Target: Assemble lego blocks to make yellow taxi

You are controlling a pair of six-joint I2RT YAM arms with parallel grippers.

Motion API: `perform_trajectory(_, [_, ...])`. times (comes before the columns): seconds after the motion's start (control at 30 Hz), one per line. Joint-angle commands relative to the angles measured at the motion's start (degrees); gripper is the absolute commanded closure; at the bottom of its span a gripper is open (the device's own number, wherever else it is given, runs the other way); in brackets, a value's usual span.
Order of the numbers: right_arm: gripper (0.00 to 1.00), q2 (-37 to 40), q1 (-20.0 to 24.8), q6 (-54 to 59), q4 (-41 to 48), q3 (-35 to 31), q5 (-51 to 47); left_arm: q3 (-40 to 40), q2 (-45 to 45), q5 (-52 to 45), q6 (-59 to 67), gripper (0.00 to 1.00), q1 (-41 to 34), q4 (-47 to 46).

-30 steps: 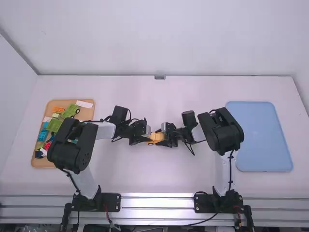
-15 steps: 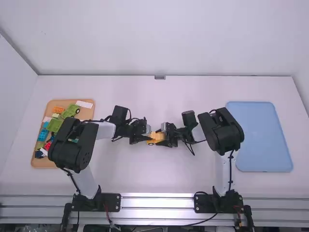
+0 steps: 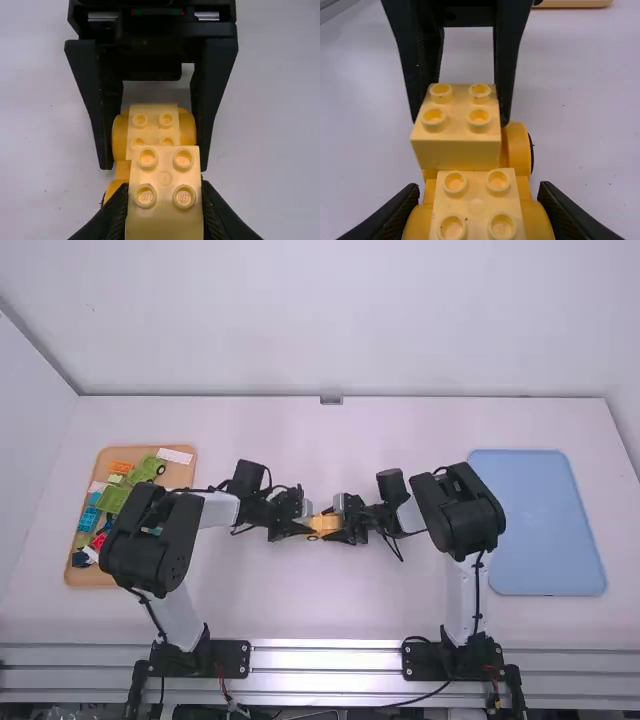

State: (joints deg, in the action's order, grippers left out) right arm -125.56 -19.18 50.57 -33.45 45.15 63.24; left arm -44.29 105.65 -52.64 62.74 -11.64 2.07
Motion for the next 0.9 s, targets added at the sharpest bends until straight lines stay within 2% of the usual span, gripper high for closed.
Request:
perform_trajectory(0.0, [0.52, -0.83, -0.28, -0.57, 0.70, -0.07, -3.06, 0.17, 1.09, 1.55, -0.37, 0.92, -0.04, -1.05])
perform_trajectory(0.17, [0.52, -0.83, -0.48, -0.57, 0.72, -0.11, -3.06, 0.17, 1.09, 3.30, -0.37, 0.94, -0.04, -1.01])
perform_trajectory(0.27, [0.52, -0.83, -0.37, -0.57, 0.70, -0.11, -3.10, 0.00, 1.07, 5.70, -1.38, 0.98, 0.07, -1.25])
perform_trajectory(0.5, [0.52, -0.83, -0.35, -0.57, 0.72, -0.11, -3.08, -1.18, -1.99, 6.01, -1.20, 0.98, 0.00, -3.91])
perform_trajectory(0.87, [0.52, -0.83, -0.37, -0.55, 0.79, -0.11, -2.82, 0.22, 0.35, 3.67, -1.81, 0.94, -0.48, -0.07])
